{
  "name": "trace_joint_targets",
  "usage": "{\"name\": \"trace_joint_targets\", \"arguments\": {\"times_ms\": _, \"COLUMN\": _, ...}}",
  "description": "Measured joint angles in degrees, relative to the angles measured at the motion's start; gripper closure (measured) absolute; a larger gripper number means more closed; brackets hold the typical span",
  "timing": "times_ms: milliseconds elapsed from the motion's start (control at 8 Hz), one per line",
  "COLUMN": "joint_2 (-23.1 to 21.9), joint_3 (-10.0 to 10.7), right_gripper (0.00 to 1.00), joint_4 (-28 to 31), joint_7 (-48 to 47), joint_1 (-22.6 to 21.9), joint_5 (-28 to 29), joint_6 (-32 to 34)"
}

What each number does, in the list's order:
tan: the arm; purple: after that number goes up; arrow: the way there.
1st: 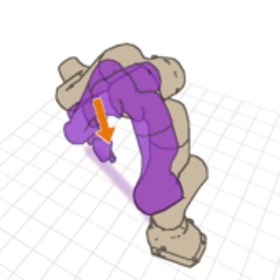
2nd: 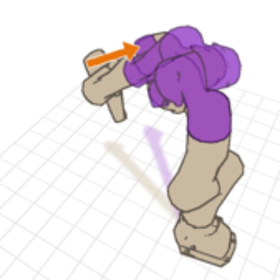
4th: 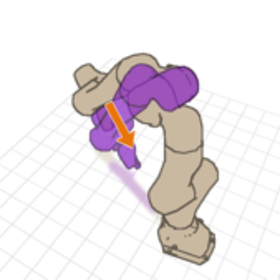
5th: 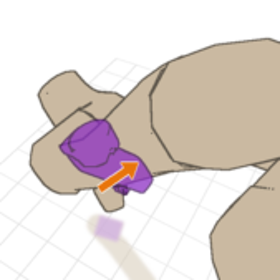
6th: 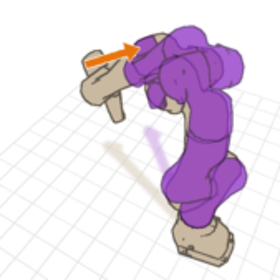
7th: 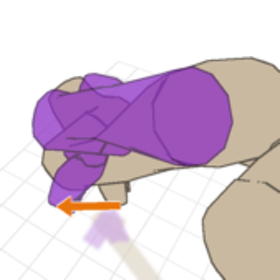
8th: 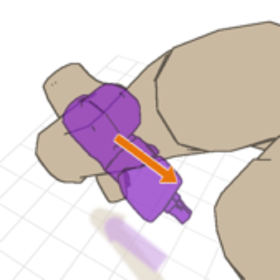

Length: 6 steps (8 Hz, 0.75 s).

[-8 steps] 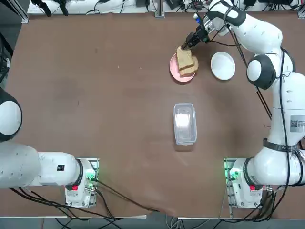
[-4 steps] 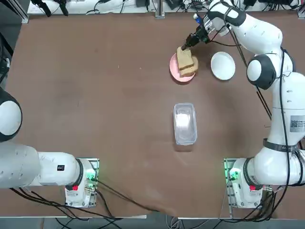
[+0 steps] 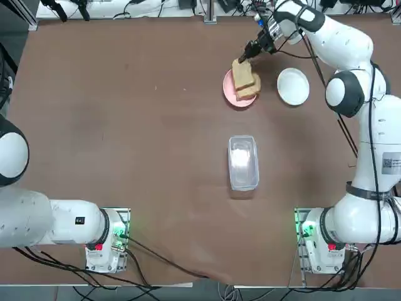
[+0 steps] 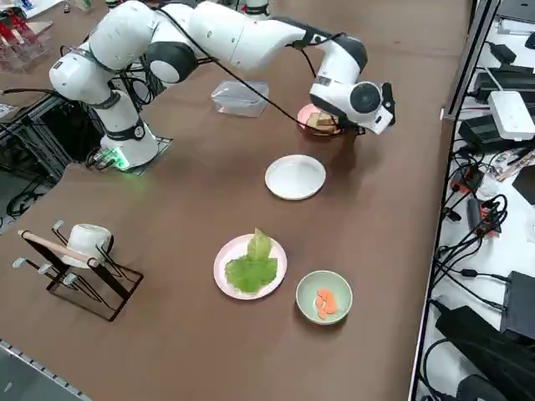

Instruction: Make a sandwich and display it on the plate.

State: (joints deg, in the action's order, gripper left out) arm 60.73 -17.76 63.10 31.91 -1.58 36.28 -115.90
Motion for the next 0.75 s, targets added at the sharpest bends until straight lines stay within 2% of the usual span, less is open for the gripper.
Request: {"name": "trace_joint_targets", "arguments": {"times_ms": 750, "joint_2": -6.9, "joint_3": -0.1, "right_gripper": 0.9, "joint_4": -0.1, "joint_7": -12.5, "joint_1": 1.6, "joint_5": 0.6, "joint_6": 10.9}}
